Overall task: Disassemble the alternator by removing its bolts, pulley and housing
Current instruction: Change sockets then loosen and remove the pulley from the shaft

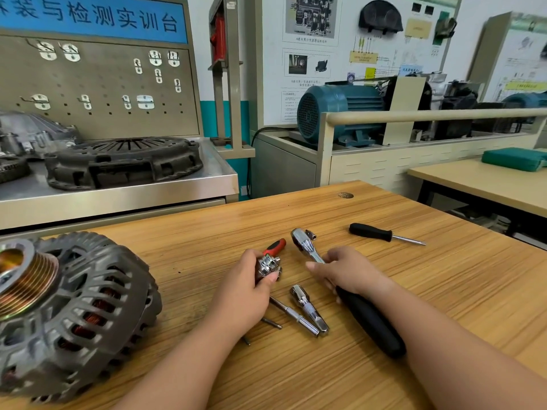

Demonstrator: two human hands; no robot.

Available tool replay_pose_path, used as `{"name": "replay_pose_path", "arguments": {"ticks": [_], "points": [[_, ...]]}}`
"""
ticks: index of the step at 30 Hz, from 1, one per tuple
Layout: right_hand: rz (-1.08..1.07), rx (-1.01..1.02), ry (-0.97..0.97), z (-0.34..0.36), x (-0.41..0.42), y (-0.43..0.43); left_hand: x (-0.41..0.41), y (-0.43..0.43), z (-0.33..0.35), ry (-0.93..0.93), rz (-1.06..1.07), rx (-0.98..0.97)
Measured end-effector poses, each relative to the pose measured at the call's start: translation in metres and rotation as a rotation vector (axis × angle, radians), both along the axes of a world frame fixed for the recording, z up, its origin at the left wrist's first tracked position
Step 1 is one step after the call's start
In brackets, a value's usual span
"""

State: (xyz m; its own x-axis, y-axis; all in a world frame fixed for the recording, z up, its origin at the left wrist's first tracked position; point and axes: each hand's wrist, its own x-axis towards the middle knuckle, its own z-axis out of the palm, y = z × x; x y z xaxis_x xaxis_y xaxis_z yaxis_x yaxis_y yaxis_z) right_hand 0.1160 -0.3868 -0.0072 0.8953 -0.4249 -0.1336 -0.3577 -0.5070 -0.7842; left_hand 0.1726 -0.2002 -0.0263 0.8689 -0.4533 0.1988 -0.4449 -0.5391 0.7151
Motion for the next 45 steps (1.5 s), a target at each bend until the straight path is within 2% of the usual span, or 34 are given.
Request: {"name": "replay_pose_path", "arguments": {"ticks": [4, 6, 8, 13, 23, 31, 37, 42, 45], "points": [[0.113, 0.513, -0.310, 0.017, -0.016, 0.007, 0.000, 0.002, 0.000, 0.012, 0.016, -0.077], [0.187, 0.730, -0.348, 0.038, -0.018, 0.010, -0.001, 0.003, 0.001, 0.020, 0.033, -0.126], [0.232, 0.828, -0.332, 0.054, -0.018, 0.014, -0.003, 0.003, 0.004, 0.034, 0.053, -0.182], [0.224, 0.760, -0.274, 0.077, -0.027, 0.026, -0.012, 0.006, 0.017, 0.030, 0.018, -0.308], [0.468, 0.977, -0.143, 0.082, -0.042, 0.043, -0.027, 0.007, 0.043, 0.041, -0.155, -0.491], [0.456, 0.975, -0.107, 0.081, -0.044, 0.051, -0.028, 0.015, 0.065, 0.104, -0.171, -0.680], [0.450, 0.955, -0.119, 0.082, -0.044, 0.057, -0.031, 0.020, 0.074, -0.156, -0.138, -0.480], [0.479, 0.996, -0.108, 0.082, -0.045, 0.062, -0.039, 0.022, 0.080, -0.520, -0.123, -0.244], [0.488, 1.027, -0.110, 0.082, -0.044, 0.067, -0.040, 0.023, 0.082, -0.638, -0.082, -0.140]]}}
